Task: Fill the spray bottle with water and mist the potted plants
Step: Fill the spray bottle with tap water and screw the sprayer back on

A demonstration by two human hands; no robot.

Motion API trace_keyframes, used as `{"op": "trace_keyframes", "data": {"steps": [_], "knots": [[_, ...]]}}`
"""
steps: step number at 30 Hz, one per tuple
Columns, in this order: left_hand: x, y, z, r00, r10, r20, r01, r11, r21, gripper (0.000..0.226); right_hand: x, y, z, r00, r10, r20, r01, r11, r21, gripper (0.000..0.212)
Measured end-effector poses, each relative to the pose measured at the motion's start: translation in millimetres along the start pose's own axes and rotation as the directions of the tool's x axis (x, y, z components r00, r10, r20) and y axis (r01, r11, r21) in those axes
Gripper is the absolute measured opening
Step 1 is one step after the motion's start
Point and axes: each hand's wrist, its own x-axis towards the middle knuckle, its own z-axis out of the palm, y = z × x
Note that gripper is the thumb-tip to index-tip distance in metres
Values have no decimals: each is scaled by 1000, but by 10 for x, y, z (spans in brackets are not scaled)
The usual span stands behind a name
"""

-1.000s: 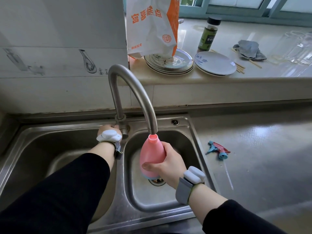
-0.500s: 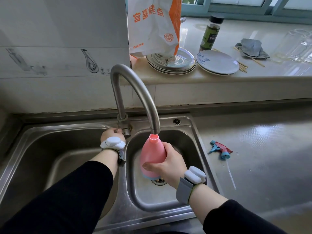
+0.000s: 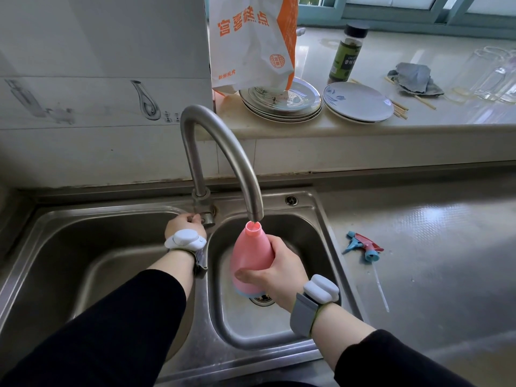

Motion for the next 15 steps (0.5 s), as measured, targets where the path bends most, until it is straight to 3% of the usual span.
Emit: {"op": "trace_keyframes", "data": {"steps": [15], "knots": [[66,-43,20,1000,-18,19,19,999,-30,28,-39,3,-14,1000,6,12,-6,1000,14,73]]}}
